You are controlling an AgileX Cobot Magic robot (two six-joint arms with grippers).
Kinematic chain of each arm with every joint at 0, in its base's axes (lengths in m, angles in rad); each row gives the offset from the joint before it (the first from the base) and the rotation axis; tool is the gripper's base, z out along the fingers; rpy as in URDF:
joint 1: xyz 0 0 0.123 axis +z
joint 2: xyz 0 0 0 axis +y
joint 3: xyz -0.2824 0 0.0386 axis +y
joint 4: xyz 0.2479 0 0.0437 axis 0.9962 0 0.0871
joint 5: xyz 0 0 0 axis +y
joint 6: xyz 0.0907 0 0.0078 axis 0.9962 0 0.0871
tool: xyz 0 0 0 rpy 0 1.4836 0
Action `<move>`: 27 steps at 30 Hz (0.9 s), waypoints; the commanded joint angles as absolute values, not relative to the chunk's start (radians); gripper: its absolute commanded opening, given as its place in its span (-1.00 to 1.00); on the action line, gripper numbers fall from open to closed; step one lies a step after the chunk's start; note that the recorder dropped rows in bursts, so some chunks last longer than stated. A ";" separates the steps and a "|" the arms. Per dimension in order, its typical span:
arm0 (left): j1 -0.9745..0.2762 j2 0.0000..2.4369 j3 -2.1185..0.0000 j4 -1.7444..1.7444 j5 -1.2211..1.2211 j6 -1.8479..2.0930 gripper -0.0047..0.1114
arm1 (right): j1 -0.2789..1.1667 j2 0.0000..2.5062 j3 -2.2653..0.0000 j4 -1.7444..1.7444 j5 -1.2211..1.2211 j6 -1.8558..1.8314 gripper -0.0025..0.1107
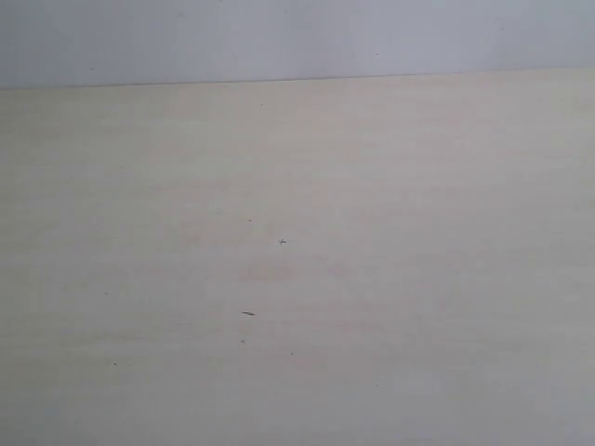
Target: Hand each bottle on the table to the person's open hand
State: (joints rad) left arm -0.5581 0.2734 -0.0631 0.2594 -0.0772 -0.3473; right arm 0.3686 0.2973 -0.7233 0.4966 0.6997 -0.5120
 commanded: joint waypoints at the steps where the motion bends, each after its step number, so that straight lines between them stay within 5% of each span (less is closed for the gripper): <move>1: -0.555 0.267 -0.058 0.259 -0.085 -0.344 -0.92 | 0.301 0.196 -0.557 0.485 0.455 -0.541 -0.95; 12: -0.555 0.267 -0.058 0.259 -0.085 -0.344 -0.92 | 0.207 0.028 -0.203 0.448 0.103 -0.557 -0.95; 27: -0.555 0.267 -0.058 0.259 -0.085 -0.344 -0.92 | 0.207 0.000 -0.076 0.448 0.129 -0.552 -0.95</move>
State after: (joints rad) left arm -0.5581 0.2734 -0.0631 0.2594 -0.0772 -0.3473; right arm 0.2133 0.0062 -0.0891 0.4545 0.1223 -0.5505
